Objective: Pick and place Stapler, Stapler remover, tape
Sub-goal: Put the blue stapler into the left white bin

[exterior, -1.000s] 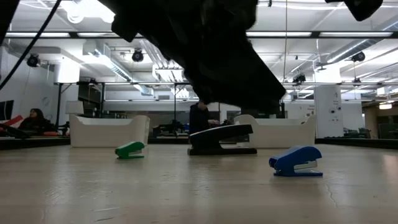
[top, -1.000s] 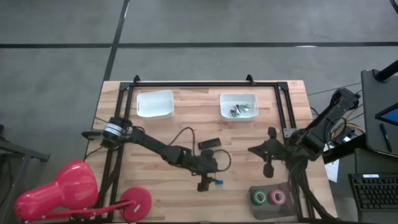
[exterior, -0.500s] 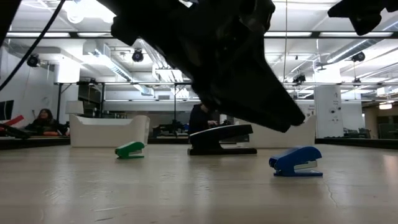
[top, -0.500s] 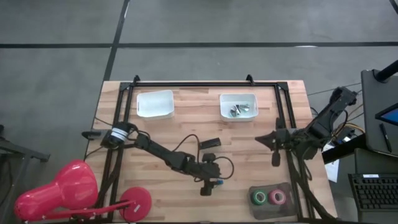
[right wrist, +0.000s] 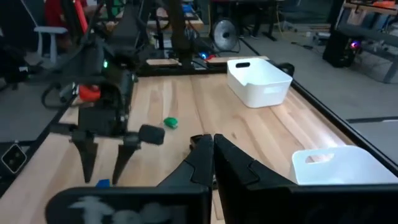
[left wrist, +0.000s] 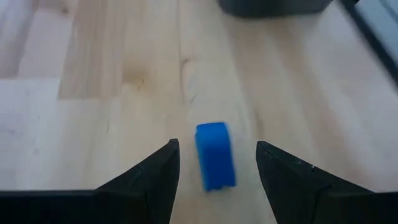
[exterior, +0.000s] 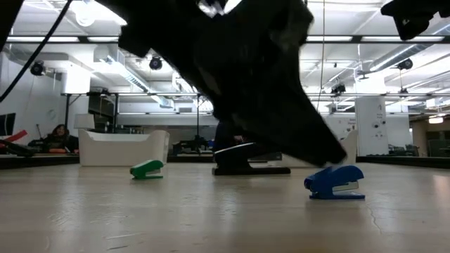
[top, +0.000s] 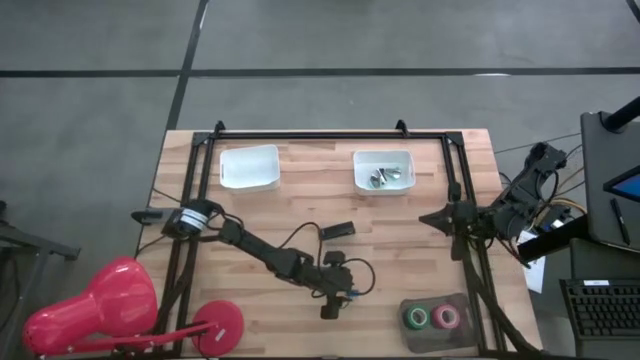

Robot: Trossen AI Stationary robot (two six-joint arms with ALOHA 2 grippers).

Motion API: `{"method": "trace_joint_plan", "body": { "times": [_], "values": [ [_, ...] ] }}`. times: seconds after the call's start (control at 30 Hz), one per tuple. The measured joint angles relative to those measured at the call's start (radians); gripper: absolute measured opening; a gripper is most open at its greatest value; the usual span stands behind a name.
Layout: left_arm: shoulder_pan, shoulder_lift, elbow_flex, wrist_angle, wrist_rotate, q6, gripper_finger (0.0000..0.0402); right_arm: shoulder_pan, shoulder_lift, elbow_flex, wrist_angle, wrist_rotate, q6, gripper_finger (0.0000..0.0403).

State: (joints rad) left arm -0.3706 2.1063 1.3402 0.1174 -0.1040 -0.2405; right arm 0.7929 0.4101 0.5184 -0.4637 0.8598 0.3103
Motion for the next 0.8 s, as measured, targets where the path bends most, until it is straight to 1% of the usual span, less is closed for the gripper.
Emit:
{"method": "trace_joint_plan", "body": {
  "times": [0.1,0.3,0.43,0.47,0.53,0.6,0.8],
  "values": [
    [0.003,0.030,0.014,-0.004,0.000,0.000,0.0214,-0.005,-0.067,-0.034,0.002,0.000,-0.005,0.0008],
    [0.004,0.064,0.040,0.004,-0.001,0.004,0.0214,-0.006,-0.208,-0.100,0.012,-0.018,-0.072,0.0008],
    [0.009,0.068,0.040,0.004,-0.003,0.003,0.0211,-0.006,-0.296,-0.120,0.056,-0.070,-0.128,0.0008],
    [0.009,0.068,0.040,0.000,-0.002,-0.001,0.0208,-0.006,-0.319,-0.120,0.059,-0.054,-0.124,0.0008],
    [0.011,0.068,0.040,-0.004,-0.003,-0.003,0.0200,-0.007,-0.367,-0.124,0.057,-0.024,-0.120,0.0008],
    [0.013,0.068,0.040,-0.008,-0.003,-0.007,0.0186,-0.007,-0.408,-0.144,0.061,-0.027,-0.128,0.0008],
    [0.018,0.068,0.040,-0.014,-0.008,-0.028,0.0125,-0.009,-0.391,-0.241,0.102,-0.047,-0.094,0.0008]
  ]
}}
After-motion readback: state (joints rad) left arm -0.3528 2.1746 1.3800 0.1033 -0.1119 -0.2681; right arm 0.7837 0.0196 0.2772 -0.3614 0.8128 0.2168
